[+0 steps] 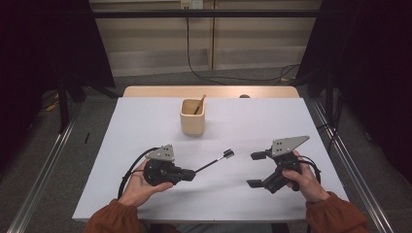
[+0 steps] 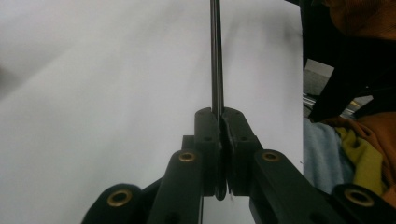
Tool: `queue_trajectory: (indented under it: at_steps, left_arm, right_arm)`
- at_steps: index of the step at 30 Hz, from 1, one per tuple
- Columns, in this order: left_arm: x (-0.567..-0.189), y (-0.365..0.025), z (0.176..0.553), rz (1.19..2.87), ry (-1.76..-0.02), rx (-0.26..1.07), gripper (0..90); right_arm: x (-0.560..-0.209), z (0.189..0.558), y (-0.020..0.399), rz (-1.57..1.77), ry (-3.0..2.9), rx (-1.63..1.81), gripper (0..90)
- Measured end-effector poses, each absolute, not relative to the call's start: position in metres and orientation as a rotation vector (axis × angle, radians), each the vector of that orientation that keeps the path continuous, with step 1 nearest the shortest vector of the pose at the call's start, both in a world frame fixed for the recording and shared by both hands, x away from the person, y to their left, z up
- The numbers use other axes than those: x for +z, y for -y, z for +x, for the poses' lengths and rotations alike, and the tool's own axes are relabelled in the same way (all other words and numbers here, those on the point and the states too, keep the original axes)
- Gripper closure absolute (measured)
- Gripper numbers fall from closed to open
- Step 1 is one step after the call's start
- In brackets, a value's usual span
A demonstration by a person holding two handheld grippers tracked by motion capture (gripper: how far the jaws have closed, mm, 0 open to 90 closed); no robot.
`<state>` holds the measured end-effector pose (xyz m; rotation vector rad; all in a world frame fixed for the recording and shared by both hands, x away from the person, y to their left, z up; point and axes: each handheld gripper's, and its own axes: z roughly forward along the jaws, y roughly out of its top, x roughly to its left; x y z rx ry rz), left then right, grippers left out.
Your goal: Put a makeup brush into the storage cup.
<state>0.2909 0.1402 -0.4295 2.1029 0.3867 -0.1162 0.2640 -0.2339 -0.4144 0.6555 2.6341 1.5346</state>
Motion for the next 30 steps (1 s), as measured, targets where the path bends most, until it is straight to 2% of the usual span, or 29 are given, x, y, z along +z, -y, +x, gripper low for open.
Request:
queue_trajectory:
  at_steps: [30]
  left_arm:
    - [-0.426,-0.128,0.285,1.95,-0.344,-0.075,85.5]
  right_arm:
    - [-0.407,0.261,0.228,0.645,-2.515,1.663,4.2]
